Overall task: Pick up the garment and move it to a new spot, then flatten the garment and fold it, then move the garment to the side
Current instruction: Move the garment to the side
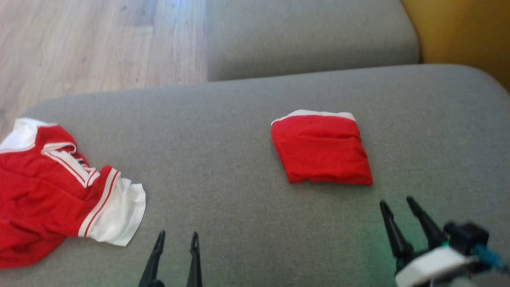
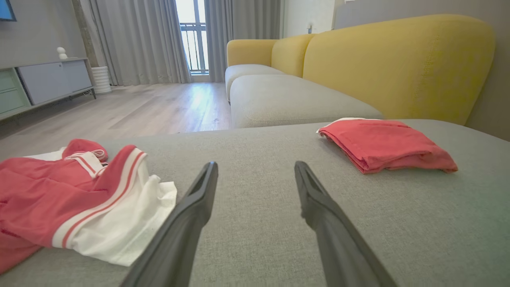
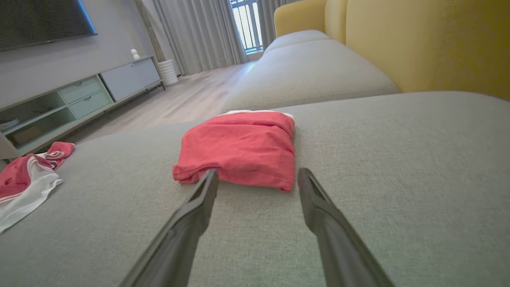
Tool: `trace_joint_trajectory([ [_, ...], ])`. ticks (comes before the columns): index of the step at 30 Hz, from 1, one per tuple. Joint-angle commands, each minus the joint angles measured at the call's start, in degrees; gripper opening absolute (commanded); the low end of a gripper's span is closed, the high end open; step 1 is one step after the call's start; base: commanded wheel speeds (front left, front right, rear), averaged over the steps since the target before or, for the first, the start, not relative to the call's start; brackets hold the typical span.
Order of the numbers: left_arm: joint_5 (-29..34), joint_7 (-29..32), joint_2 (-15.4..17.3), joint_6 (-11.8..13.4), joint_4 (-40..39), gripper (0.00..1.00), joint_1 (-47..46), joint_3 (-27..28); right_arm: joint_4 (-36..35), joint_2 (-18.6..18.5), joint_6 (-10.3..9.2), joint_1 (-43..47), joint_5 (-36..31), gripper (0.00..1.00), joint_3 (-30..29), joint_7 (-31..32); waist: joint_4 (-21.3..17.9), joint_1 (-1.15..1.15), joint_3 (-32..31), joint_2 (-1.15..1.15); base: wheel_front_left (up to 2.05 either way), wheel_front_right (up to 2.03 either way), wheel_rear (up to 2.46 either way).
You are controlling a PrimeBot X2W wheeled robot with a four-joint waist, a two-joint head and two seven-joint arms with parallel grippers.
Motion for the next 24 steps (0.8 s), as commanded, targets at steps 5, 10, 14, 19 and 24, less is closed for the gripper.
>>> trace_joint_trajectory([
  [5, 0.99, -0.55, -0.52, -0.86, -1.58, 1.0, -6.23, 0.14, 0.7, -4.52, -0.04, -11.94, 8.46, 1.0, 2.46, 5.07, 1.48, -0.01, 6.68, 0.0, 0.0, 0.0, 0.0],
  [10, 1.46, -0.55, -0.55, -1.96, -1.33, 1.0, -11.14, -1.34, 0.94, -8.37, -0.04, -20.0, 19.11, 1.0, 3.49, 13.55, 3.41, -0.01, 12.84, 0.0, 0.0, 0.0, 0.0],
  [14, 1.57, -0.55, -0.57, -2.51, -0.73, 1.0, -14.33, -2.57, 2.29, -10.67, -0.04, -24.45, 26.66, 1.0, 3.17, 19.62, 5.02, -0.01, 15.8, 0.0, 0.0, 0.0, 0.0],
  [19, 0.74, -0.55, -0.58, -1.98, -0.13, 1.0, -16.56, -3.67, 6.32, -12.11, -0.04, -26.98, 33.12, 1.0, 2.84, 25.59, 6.4, -0.01, 17.21, 0.0, 0.0, 0.0, 0.0],
  [24, 0.16, -0.55, -0.58, -1.35, -0.1, 1.0, -17.68, -4.57, 9.9, -12.91, -0.04, -27.88, 35.34, 1.0, 3.7, 28.29, 7.23, -0.01, 18.29, 0.0, 0.0, 0.0, 0.0],
])
